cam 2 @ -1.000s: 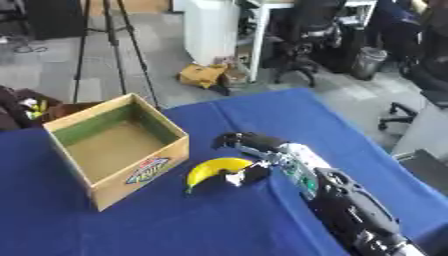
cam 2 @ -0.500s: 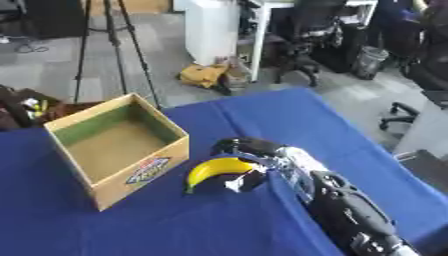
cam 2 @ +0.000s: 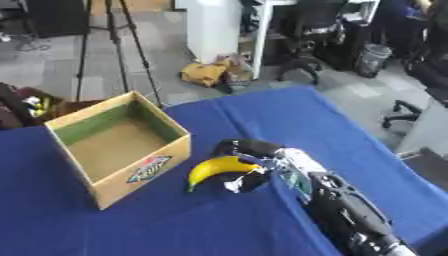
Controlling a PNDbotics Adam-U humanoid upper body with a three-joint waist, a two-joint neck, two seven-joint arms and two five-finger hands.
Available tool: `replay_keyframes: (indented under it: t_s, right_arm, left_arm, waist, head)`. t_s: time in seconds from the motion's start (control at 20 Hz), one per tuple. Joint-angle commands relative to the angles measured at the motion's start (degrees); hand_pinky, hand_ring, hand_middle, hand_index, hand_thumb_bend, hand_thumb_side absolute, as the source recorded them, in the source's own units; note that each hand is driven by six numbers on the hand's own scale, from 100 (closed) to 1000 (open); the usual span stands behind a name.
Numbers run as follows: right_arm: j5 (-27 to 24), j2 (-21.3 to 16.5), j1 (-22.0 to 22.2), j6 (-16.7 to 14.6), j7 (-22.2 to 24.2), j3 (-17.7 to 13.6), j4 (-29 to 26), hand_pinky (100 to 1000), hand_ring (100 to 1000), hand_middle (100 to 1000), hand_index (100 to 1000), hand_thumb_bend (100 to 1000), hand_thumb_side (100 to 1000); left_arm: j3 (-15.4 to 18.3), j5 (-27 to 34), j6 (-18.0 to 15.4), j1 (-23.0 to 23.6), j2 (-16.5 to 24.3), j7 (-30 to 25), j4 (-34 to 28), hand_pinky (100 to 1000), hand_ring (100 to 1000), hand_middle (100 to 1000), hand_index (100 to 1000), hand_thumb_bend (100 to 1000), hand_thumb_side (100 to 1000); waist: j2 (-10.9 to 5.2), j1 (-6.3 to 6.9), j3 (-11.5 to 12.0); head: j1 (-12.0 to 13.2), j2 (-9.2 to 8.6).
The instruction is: Pick up objects on the table and place them in the box.
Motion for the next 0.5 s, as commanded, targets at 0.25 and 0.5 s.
replay_keyframes:
  t_s: [0.25, 0.5]
  right_arm:
    - [1.2, -0.62, -1.27, -0.11, -0.13, 0.03, 0.44, 828, 1000, 884, 917, 160, 538]
    - [1.65, -0.38, -1.3, -0.18, -0.2, 0.06, 0.81, 817, 1000, 871, 910, 153, 534]
  left_arm:
    - [-0.21, -0.12, -0.29, -0.75, 0.59, -0.04, -0.8, 724, 698, 483, 669, 222, 986]
    - [-0.22, -0.14, -0.33, -0.73, 0.57, -0.07, -0.79, 725, 698, 483, 669, 222, 986]
  waist:
    - [-0.68, 0.08, 0.17]
    - [-0.66, 0.13, 0.16]
  head:
    - [-0.32, -0.64]
    - [-0.37, -0.61]
